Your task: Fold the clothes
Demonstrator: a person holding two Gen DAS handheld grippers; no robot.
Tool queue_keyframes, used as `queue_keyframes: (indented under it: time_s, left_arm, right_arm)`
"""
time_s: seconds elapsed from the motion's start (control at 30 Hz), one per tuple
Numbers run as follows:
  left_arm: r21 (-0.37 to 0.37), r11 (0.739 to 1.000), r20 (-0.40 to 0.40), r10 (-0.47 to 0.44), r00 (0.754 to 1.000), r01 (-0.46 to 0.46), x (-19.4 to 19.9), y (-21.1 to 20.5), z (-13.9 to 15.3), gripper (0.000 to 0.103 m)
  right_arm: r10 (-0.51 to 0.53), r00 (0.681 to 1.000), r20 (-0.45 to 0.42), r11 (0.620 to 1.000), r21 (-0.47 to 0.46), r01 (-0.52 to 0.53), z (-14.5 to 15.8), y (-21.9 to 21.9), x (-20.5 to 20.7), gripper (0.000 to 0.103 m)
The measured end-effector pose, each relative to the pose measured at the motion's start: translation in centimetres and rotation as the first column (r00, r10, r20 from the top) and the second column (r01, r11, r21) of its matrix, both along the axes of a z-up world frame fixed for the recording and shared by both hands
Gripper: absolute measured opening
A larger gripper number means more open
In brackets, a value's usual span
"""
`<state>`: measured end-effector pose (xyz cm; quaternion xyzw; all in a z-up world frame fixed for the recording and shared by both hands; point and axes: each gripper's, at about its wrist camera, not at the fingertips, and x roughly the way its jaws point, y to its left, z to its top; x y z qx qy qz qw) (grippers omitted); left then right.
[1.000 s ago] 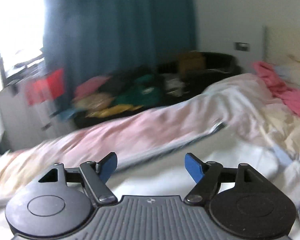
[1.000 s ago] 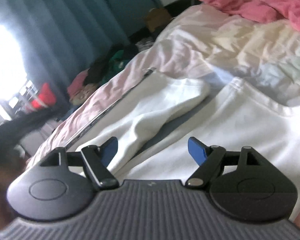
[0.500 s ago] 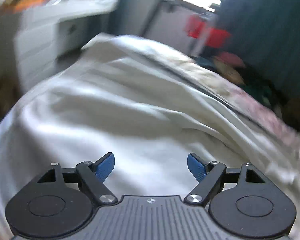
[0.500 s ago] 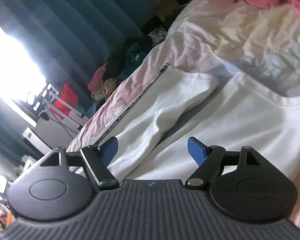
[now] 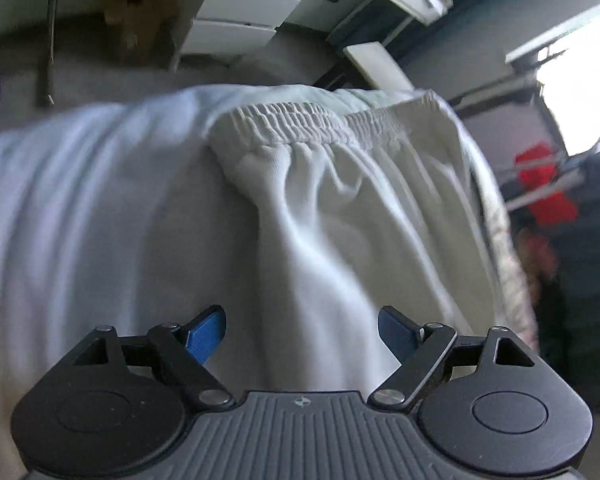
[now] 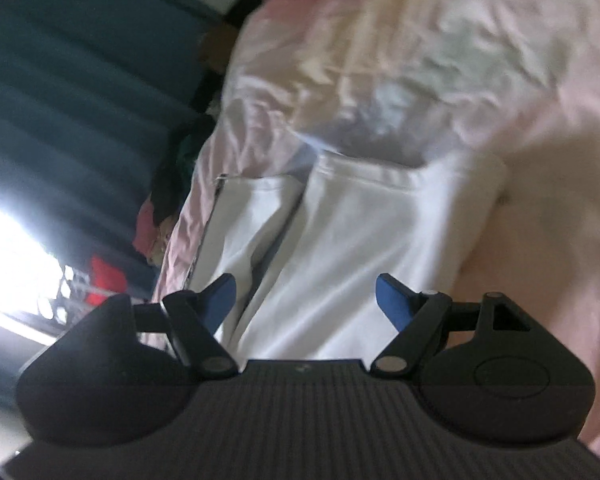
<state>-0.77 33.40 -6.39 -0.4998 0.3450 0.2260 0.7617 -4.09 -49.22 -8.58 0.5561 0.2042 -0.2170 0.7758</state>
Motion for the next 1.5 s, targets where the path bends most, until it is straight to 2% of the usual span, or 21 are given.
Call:
queue_keyframes:
  time_s: [0.07, 0.13, 0.23, 0.3, 0.4, 0.53, 0.57, 0.67, 0.7, 0.73, 0.77, 0.83, 0.87, 0.9, 1.0, 1.17, 1.37, 1.5]
  left_arm:
    - [-0.029, 0.999, 0.033, 0.028, 0.999, -0.027, 0.4, 0.4, -0.5, 0.085]
    - [-0.028, 0.999, 0.126, 0.04, 0.991, -0.037, -0.1, 0.9, -0.1, 0.081]
    - [-0.027, 0.998, 0.264, 0.058, 0.963, -0.053, -0.9, 1.7, 0.4, 0.081]
    - [-0.035, 0.997, 0.313, 0.074, 0.947, -0.067, -1.5, 1.3, 0.5, 0.081]
    - [-0.042, 0.996, 0.299, 0.088, 0.95, -0.079, -1.6, 1.3, 0.2, 0.08]
    - [-0.031, 0.996, 0.213, 0.085, 0.973, -0.08, -0.2, 1.3, -0.9, 0.07]
    - [-0.028, 0.996, 0.192, 0.084, 0.978, -0.08, 0.2, 1.3, -1.2, 0.069]
    - [-0.014, 0.997, 0.14, 0.079, 0.987, -0.078, 1.2, 1.2, -1.8, 0.064]
    - [-0.005, 0.997, 0.144, 0.077, 0.987, -0.077, 1.4, 1.1, -1.8, 0.059]
    - [0.0, 0.997, 0.143, 0.078, 0.987, -0.079, 1.5, 1.0, -1.8, 0.054]
    - [0.005, 0.997, 0.143, 0.078, 0.987, -0.08, 1.6, 1.0, -1.8, 0.052]
    - [0.005, 0.996, 0.144, 0.086, 0.986, -0.087, 1.7, 0.9, -1.8, 0.037]
    - [-0.01, 0.995, 0.148, 0.098, 0.984, -0.098, 1.6, 1.1, -2.0, 0.033]
    - [-0.024, 0.994, 0.152, 0.11, 0.982, -0.108, 1.6, 1.2, -2.1, 0.024]
    - [-0.043, 0.993, 0.192, 0.113, 0.975, -0.107, 1.0, 1.8, -2.3, 0.013]
    - [-0.046, 0.996, 0.253, 0.092, 0.963, -0.082, 1.0, 2.1, -1.0, 0.011]
    - [0.018, 0.999, 0.288, 0.041, 0.957, -0.048, 3.2, 2.0, 3.4, 0.01]
    - [0.062, 0.998, 0.309, 0.006, 0.951, -0.027, 4.6, 1.9, 6.3, 0.01]
  right_arm:
    - [-0.049, 0.999, -0.016, 0.998, 0.04, 0.05, -0.8, -0.5, -0.6, 0.08]
    - [-0.14, 0.99, -0.032, 0.987, 0.07, 0.142, -1.5, -1.0, -1.7, 0.078]
    - [-0.303, 0.952, -0.042, 0.937, 0.168, 0.305, -3.3, -1.7, -4.0, 0.079]
    - [-0.38, 0.923, -0.062, 0.897, 0.22, 0.384, -4.5, -2.0, -5.1, 0.079]
    - [-0.374, 0.925, -0.074, 0.884, 0.274, 0.379, -5.7, -2.0, -4.9, 0.079]
    - [-0.32, 0.947, -0.037, 0.907, 0.278, 0.317, -6.4, -1.6, -2.6, 0.078]
    - [-0.308, 0.951, -0.033, 0.908, 0.29, 0.304, -6.8, -1.6, -1.9, 0.071]
    - [-0.289, 0.957, -0.034, 0.899, 0.334, 0.283, -8.0, -1.9, 0.0, 0.061]
    - [-0.29, 0.956, -0.038, 0.898, 0.333, 0.286, -8.1, -2.1, 0.4, 0.056]
    - [-0.291, 0.956, -0.044, 0.899, 0.328, 0.289, -8.1, -2.2, 0.6, 0.044]
    - [-0.292, 0.955, -0.047, 0.901, 0.322, 0.292, -8.2, -2.3, 0.6, 0.027]
    - [-0.297, 0.953, -0.049, 0.904, 0.307, 0.298, -8.2, -2.2, 0.5, 0.018]
    - [-0.3, 0.953, -0.046, 0.906, 0.298, 0.3, -8.1, -2.1, 0.4, 0.014]
    - [-0.303, 0.952, -0.042, 0.908, 0.288, 0.302, -8.1, -2.0, 0.4, 0.013]
    - [-0.3, 0.954, -0.009, 0.927, 0.235, 0.294, -7.1, -1.5, 0.2, 0.013]
    - [-0.29, 0.955, 0.066, 0.947, 0.16, 0.277, -5.0, -0.7, -0.7, 0.012]
    - [-0.288, 0.951, 0.111, 0.955, 0.103, 0.278, -3.3, 1.0, -2.2, 0.012]
    - [-0.253, 0.955, 0.153, 0.967, 0.045, 0.249, -0.9, 1.2, -0.9, 0.012]
